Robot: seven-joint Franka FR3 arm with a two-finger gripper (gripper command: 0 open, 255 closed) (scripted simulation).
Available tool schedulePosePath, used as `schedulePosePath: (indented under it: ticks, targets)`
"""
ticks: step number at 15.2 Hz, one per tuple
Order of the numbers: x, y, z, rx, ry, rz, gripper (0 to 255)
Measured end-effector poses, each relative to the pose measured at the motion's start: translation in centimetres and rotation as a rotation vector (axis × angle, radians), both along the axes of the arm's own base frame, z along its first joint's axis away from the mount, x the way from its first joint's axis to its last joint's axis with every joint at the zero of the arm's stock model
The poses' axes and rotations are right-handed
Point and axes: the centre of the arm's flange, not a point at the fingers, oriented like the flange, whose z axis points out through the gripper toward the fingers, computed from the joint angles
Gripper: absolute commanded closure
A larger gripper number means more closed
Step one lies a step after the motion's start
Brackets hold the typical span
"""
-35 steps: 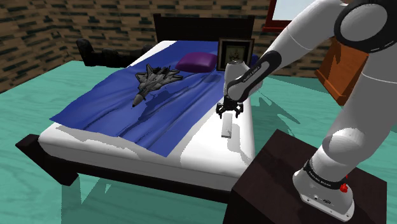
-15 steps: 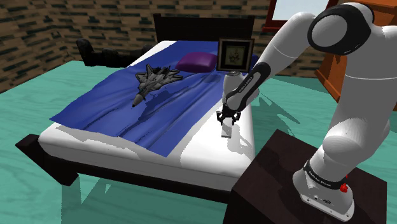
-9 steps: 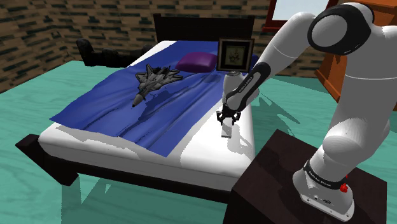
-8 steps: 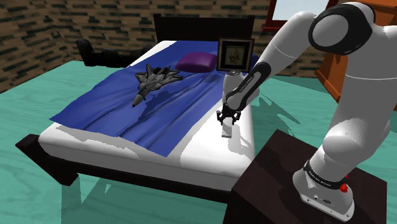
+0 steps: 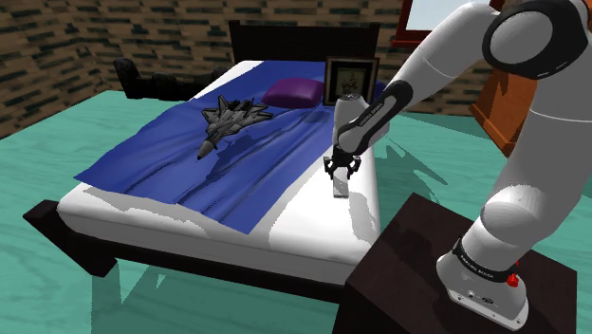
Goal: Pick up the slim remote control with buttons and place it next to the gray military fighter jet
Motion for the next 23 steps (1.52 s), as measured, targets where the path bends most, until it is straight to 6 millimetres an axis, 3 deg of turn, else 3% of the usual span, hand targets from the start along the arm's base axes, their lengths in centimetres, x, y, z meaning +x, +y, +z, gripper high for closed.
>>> schedulePosePath:
  ticks: [23]
  targets:
    - [0.0,0.1,12.1,0.0,0.0,0.0,255]
